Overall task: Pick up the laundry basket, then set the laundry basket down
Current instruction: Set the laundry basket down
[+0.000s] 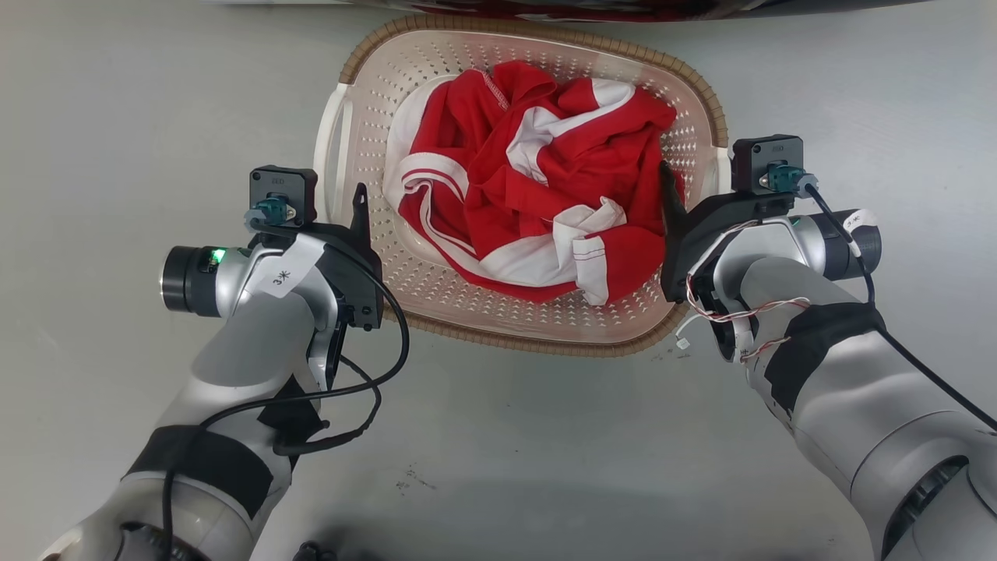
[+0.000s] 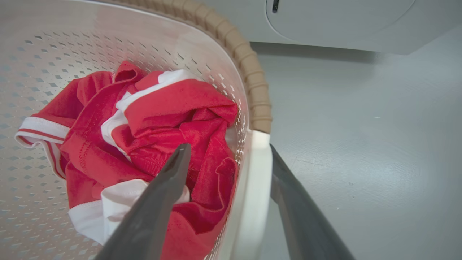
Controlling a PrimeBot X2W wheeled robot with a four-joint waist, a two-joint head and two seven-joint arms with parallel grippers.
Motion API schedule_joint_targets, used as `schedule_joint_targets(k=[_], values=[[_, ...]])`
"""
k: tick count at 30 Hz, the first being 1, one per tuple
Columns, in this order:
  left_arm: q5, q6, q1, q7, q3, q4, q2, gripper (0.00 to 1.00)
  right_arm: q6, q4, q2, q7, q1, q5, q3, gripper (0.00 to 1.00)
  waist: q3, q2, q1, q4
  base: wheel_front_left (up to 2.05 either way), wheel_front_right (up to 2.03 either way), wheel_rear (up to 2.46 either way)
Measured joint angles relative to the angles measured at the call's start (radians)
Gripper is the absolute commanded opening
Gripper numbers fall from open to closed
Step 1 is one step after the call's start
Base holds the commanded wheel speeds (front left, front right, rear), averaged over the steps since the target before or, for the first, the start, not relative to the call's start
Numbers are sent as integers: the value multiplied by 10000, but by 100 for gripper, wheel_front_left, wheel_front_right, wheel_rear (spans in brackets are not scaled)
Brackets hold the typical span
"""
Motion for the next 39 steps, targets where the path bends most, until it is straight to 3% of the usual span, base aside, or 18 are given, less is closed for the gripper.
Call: schedule_joint_targets(k=[16,28,39], values=[[-17,56,314,-215,63,86,-4,100,25,128,13,-330,15,-2,8,100,-677,0,0,-96,0,0,0],[-10,-201,1046,-366,88,29,221,100,25,44,42,-589,539,-33,-119,100,-1868,0,0,-365,0,0,0],[326,-151,2306,-368,351,-1208,777,100,25,-775,29,-598,1685,23,-1177,100,-3436,-1,0,-653,0,0,0]])
